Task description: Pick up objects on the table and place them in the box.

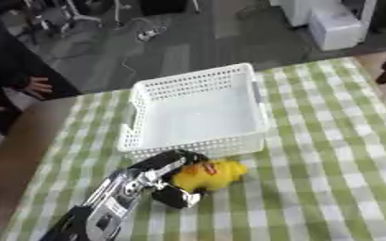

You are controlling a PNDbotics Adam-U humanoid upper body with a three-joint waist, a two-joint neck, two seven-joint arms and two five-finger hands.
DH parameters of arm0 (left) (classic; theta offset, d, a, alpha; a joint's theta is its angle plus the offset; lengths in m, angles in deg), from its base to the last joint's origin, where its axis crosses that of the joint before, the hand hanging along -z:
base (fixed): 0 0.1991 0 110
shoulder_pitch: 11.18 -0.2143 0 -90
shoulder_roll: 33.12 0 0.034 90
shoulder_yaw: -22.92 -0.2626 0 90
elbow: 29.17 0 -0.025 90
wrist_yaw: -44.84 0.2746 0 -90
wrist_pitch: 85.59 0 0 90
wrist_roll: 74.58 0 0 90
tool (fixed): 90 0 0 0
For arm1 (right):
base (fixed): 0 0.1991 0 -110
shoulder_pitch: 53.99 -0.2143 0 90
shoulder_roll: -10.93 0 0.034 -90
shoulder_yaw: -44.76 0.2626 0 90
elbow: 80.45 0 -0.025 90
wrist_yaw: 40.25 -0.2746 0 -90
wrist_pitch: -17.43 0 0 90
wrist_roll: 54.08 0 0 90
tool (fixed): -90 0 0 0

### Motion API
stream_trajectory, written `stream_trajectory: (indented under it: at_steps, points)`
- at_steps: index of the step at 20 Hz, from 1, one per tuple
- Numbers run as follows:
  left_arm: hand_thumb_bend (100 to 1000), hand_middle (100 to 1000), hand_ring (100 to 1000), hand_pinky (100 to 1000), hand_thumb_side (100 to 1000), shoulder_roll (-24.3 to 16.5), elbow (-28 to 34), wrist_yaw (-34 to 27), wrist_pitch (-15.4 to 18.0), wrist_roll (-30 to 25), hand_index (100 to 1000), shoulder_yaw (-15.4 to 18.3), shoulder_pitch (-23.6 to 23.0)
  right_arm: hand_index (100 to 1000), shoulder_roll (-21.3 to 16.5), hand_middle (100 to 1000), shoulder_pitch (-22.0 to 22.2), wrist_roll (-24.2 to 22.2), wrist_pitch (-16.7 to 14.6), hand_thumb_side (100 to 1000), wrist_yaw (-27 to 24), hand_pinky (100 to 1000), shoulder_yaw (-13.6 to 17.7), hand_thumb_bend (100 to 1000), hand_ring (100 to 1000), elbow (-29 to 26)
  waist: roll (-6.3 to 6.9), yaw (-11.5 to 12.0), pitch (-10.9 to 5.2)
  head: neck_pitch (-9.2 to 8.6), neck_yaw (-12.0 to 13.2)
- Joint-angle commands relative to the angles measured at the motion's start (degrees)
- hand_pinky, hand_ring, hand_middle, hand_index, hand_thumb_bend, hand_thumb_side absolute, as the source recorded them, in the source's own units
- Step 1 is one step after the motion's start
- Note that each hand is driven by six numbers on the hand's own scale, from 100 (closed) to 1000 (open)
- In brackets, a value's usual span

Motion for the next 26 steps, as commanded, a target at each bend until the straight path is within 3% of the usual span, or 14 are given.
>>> stream_trajectory:
  at_steps: [1, 14, 26]
  points:
    - [100, 100, 100, 100, 290, -1.14, 2.79, -0.85, -0.24, 0.43, 316, 0.76, 0.39, 841, -0.59, 536, -0.89, 0.15, -0.04, 600, -0.11, 350, 0.32, 799, 527, -0.75, -0.36, 0.19, -0.77, -0.77, -0.77]
    - [100, 100, 100, 100, 290, -5.36, 11.85, -3.16, -1.36, 0.87, 309, 3.04, 0.44, 841, -0.82, 536, -0.65, 0.45, 0.09, 600, -0.07, 350, 0.53, 798, 528, -0.75, -0.13, 0.46, -1.02, -1.29, -1.16]
    - [100, 100, 100, 100, 289, -12.0, 21.62, -8.8, -5.99, 2.61, 304, 8.91, 0.65, 841, -1.07, 536, -0.52, 1.03, 0.29, 604, -0.22, 350, 0.85, 796, 527, -0.75, 0.17, 0.86, -1.62, -2.15, -2.67]
